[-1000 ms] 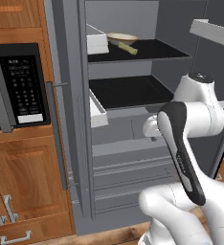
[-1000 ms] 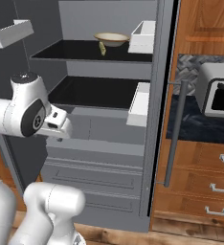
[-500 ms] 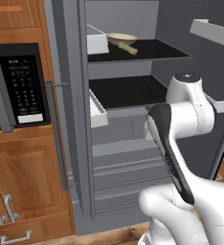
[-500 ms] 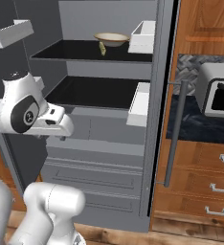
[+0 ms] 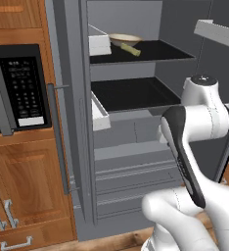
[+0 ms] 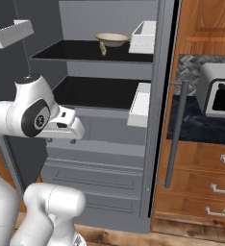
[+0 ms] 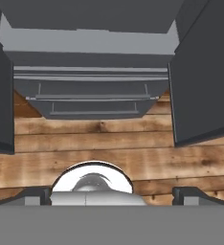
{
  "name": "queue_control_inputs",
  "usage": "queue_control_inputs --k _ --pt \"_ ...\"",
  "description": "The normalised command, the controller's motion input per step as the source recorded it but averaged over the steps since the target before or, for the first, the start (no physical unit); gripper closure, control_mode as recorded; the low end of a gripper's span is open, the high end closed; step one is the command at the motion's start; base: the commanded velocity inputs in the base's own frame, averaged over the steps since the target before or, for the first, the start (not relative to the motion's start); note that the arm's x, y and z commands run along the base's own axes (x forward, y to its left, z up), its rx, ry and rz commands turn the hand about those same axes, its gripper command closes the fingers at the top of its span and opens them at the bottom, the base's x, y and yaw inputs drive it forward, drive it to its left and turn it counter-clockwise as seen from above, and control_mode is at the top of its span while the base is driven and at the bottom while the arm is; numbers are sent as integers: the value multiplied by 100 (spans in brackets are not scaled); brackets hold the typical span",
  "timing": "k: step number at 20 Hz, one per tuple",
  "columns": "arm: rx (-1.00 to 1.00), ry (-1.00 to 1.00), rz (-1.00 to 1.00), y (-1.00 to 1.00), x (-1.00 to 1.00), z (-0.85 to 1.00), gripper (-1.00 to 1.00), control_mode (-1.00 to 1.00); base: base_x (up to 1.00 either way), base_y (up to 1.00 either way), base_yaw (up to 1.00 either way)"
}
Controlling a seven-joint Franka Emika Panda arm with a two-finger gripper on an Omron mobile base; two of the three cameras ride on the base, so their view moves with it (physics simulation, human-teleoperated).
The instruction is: Retrieve the butter from the fridge and place it on a plate on the dining table. Then retrieve the butter knife by the fridge and place it near the plate.
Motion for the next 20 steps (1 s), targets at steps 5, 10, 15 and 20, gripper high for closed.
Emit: queue_control_inputs --k 5,10,15,20 --pt "0 0 0 0 0 0 -100 -100 0 0 0" --pt "0 0 0 0 0 0 -100 -100 0 0 0" --pt "0 0 0 0 0 0 -100 100 0 0 0" --pt "0 0 0 0 0 0 -100 100 0 -5 0"
